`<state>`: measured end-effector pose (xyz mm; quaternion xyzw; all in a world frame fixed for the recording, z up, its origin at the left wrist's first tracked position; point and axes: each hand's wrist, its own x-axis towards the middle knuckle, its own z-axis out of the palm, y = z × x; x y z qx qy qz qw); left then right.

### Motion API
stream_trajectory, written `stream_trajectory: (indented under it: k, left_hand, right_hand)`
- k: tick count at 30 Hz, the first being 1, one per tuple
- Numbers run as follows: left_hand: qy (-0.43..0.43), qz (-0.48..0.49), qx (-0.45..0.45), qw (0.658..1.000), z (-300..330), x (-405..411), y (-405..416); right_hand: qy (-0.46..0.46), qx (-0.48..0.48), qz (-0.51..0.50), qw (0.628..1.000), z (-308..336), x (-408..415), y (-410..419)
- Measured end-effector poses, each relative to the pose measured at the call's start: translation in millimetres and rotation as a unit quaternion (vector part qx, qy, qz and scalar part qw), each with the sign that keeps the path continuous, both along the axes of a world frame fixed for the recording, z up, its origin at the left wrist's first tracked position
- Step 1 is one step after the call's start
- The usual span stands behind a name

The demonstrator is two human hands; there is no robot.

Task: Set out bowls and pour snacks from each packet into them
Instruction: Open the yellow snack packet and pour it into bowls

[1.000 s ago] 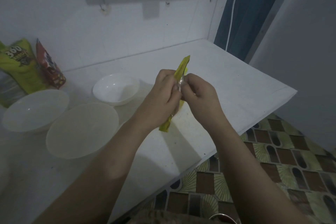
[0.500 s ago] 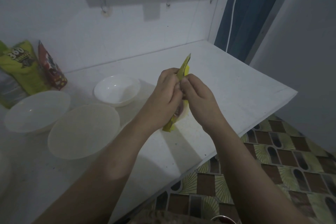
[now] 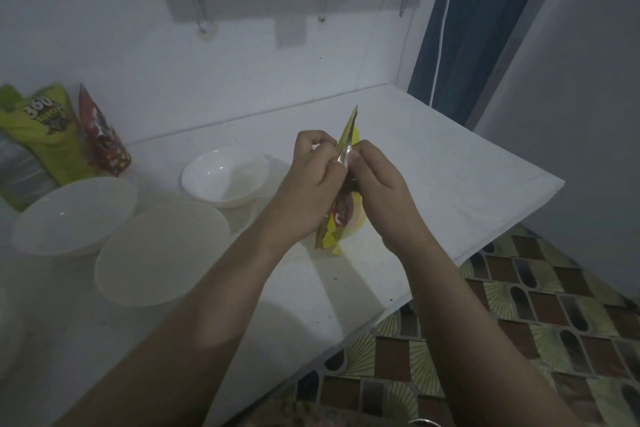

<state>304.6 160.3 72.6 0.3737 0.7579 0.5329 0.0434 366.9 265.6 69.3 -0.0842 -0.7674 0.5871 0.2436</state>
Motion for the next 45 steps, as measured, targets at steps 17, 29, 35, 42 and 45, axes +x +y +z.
stream_trajectory:
  k: [17, 29, 35, 42, 45]
  left_hand:
    - [-0.078, -0.070, -0.016, 0.994, -2, -14, -9]
    - [0.041, -0.037, -0.065, 0.996, 2, -15, -10]
    - [0.063, -0.027, -0.055, 0.996, 9, -14, -10]
    - [0.087, -0.026, -0.049, 0.995, 8, -13, -7]
    - [0.097, -0.016, -0.047, 0.994, 7, -13, -6]
  right_hand:
    - [0.024, -0.028, 0.013, 0.999, -8, 0, -1]
    - [-0.014, -0.070, 0.018, 0.997, -7, -6, 0]
    - [-0.010, -0.098, 0.066, 0.993, 1, -6, 5]
    - [-0.012, -0.051, 0.036, 0.998, 2, -5, 5]
    - [-0.017, -0.033, 0.031, 0.999, 2, -7, 6]
